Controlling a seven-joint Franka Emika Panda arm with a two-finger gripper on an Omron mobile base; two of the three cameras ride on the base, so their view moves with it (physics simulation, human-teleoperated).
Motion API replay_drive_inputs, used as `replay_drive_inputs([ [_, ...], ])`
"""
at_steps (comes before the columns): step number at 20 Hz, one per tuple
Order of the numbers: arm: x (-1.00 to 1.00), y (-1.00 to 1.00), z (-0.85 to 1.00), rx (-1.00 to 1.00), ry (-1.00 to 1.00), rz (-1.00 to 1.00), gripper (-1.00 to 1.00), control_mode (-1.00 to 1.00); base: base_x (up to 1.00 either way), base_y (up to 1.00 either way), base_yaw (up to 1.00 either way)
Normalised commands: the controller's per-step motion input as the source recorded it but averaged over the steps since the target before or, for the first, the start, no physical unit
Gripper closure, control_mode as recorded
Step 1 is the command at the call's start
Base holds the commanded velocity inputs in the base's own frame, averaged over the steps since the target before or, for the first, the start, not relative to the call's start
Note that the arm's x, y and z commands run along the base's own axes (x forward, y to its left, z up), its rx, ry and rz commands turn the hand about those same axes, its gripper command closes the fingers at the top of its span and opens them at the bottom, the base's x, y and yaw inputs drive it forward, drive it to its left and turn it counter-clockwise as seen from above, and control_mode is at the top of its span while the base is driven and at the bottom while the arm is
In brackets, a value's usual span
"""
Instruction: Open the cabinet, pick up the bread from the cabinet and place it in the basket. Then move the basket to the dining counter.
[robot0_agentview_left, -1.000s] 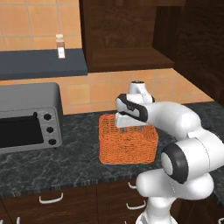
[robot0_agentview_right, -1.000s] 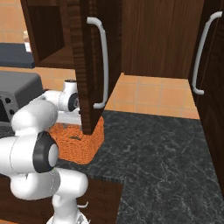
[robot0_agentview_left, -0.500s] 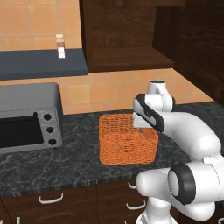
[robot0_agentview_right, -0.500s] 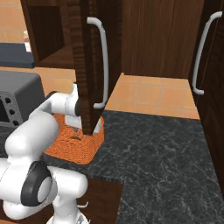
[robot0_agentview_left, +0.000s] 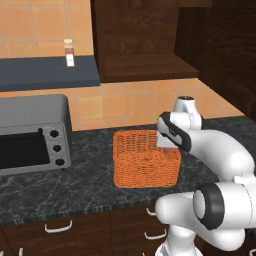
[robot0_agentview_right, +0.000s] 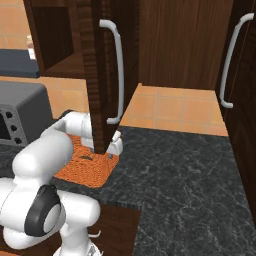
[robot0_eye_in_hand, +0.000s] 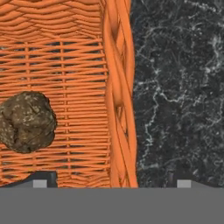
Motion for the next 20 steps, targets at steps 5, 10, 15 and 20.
replay_drive_inputs([
  [5,0.38,0.00,-0.31,0.00,0.00,0.02,-1.00,-1.00,0.00,0.00,0.00],
  [10,0.04,0.00,-0.69,0.05,0.01,0.05,1.00,-1.00,0.00,0.00,0.00],
  [15,0.00,0.25,-1.00,0.02,0.01,0.10,1.00,-1.00,0.00,0.00,0.00],
  [20,-0.53,0.62,-0.71,0.00,-0.21,0.18,1.00,-1.00,0.00,0.00,0.00],
])
